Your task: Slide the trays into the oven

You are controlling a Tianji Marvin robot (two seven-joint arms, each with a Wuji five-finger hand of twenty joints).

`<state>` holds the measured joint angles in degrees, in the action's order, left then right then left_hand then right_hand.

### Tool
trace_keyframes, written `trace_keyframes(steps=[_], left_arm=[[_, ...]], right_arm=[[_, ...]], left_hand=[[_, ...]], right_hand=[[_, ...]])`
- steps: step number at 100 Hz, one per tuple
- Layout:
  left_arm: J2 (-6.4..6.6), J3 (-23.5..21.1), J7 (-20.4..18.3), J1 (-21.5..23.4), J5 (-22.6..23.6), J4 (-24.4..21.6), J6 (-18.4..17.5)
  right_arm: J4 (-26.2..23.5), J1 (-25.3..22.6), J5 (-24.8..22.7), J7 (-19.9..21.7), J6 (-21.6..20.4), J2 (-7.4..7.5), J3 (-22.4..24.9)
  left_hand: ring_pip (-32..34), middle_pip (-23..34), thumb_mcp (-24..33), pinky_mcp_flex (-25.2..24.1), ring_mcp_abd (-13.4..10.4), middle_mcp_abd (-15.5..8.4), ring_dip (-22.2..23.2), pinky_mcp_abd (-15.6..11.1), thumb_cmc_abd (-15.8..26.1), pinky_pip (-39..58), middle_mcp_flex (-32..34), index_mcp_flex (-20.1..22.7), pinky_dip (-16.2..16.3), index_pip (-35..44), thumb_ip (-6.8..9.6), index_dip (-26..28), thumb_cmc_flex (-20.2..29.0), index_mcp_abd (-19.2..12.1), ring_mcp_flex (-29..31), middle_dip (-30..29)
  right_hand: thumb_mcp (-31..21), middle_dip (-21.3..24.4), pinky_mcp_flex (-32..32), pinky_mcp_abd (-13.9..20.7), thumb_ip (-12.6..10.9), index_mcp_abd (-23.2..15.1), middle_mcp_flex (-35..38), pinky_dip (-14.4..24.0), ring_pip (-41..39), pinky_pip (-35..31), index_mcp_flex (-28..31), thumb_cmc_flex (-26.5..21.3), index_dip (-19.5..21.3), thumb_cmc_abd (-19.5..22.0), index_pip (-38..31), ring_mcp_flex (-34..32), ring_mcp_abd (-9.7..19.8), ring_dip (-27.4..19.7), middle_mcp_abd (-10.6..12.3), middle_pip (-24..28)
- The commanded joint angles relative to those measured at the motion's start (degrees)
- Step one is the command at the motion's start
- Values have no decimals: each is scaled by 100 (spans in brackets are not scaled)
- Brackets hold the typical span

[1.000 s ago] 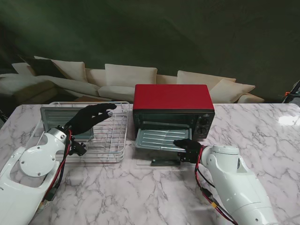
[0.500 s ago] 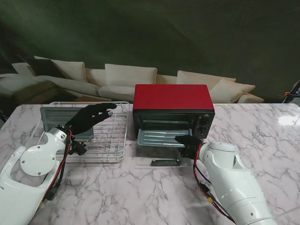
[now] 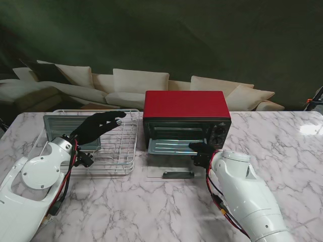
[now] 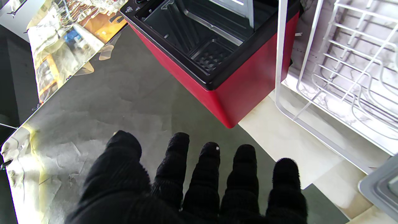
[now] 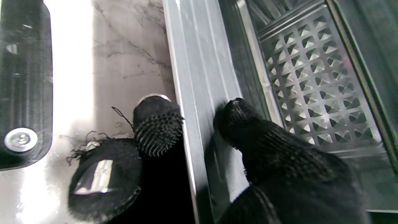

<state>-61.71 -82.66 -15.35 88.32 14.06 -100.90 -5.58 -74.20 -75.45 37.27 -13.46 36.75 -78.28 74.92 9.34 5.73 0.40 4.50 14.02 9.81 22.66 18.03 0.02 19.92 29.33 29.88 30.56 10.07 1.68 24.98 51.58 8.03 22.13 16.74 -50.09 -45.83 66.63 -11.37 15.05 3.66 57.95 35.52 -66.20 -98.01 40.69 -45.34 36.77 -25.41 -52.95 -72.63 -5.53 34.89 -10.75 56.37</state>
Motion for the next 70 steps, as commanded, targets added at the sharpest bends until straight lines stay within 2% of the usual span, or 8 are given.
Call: trace_keyframes(steps=[1, 44, 70], left_arm=[[1, 16, -81, -10, -10, 11, 0], [7, 61, -124, -63, -42, 46, -11], [7, 74, -124, -69, -45, 50, -8]], right_arm=[[206, -19, -2, -46, 10, -59, -43], [597, 264, 200, -452, -192, -230, -148], [798, 335, 254, -623, -343, -298, -171]], left_hand=[[-42, -73, -184, -45, -15, 31, 40, -53, 191, -7, 131, 81, 71, -60, -141, 34, 103, 15, -106, 53], [-47, -78, -192, -42, -18, 29, 37, -54, 191, -27, 126, 80, 71, -62, -145, 34, 86, 0, -109, 50], [-45, -75, -189, -38, -20, 19, 37, -45, 189, -34, 133, 80, 75, -63, -145, 33, 95, 11, -102, 50]], right_hand=[[-507, 25, -662, -164, -333, -1449, -101, 75, 163, -150, 518, -420, 365, 581, -587, 24, -225, -60, 169, 50], [-463, 97, -772, -238, -336, -1493, -144, 138, 327, -1, 471, -412, 341, 608, -609, 90, -253, -42, 222, 24], [-167, 369, -1140, -347, -312, -1617, -301, 216, 826, 410, 198, -421, 56, 748, -547, 345, -415, -48, 375, -236]])
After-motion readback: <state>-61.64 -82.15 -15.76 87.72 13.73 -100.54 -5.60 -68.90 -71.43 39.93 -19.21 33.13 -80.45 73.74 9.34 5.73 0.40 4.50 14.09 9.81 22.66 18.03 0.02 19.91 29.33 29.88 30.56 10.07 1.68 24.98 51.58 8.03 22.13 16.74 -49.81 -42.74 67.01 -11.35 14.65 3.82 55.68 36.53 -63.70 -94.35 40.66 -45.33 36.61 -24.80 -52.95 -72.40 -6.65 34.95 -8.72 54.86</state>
